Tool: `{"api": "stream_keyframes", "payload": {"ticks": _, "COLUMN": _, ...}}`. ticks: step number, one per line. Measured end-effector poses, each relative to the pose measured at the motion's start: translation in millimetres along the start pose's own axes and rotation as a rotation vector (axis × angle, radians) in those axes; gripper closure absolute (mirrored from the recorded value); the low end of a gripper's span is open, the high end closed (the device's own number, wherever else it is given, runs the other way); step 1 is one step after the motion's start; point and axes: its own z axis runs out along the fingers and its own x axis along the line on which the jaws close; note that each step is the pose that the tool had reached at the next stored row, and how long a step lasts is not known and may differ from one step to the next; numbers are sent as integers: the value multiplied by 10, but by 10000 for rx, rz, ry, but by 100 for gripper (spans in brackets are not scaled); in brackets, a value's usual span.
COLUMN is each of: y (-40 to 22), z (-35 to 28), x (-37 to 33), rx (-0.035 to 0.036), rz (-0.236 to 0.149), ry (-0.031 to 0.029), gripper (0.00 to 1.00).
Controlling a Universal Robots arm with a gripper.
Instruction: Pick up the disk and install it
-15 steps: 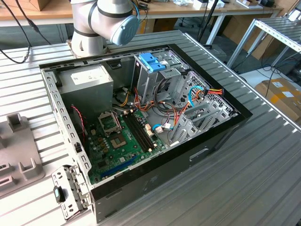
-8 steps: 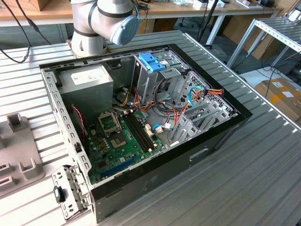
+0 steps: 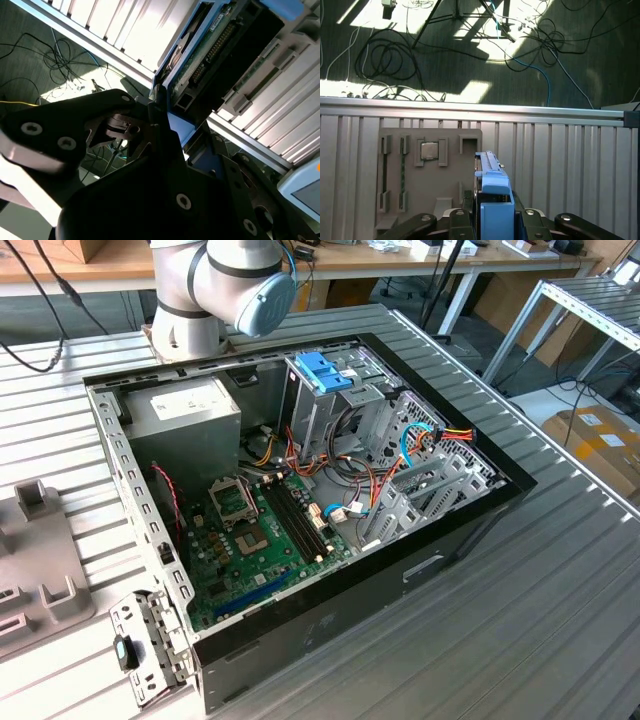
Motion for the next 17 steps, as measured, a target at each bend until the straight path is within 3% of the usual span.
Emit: {"api": "stream_keyframes", "payload": {"ticks": 17, "y": -2, "z": -88, "x": -7, "rx": 1, "rz": -1, "ry": -11, "gripper": 63}}
